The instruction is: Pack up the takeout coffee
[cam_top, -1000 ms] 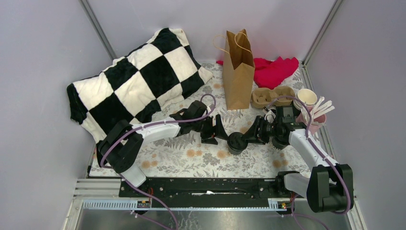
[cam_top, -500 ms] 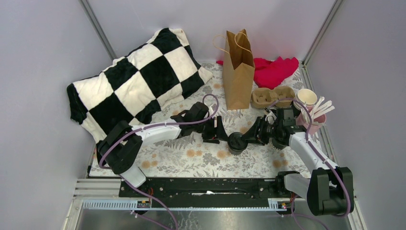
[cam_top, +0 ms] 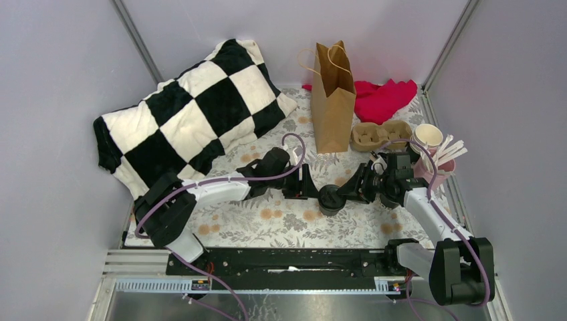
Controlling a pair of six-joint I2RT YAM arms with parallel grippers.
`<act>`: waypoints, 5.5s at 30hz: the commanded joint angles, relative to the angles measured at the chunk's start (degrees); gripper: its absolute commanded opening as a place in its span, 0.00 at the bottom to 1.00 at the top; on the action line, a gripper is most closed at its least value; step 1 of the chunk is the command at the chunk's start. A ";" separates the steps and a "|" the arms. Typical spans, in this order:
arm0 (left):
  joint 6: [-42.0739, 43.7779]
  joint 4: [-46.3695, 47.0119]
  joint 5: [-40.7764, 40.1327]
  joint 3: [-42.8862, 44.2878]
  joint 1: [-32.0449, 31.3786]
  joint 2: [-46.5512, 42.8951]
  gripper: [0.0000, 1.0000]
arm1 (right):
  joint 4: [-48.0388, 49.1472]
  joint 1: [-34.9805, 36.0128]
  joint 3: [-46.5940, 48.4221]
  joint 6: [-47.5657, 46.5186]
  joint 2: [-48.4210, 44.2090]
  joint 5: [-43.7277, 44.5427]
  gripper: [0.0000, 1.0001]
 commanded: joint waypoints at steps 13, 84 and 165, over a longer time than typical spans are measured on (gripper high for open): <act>10.99 -25.69 1.04 18.01 -1.30 4.49 0.80 | -9.74 0.65 7.29 -8.04 5.16 3.25 0.56; 16.00 -48.03 -5.99 37.85 7.56 -14.44 0.99 | -45.54 36.62 45.24 -9.92 26.31 47.68 1.00; 19.69 -52.07 -1.03 45.60 11.79 -9.47 0.99 | -50.71 18.47 60.24 -10.11 17.49 49.74 1.00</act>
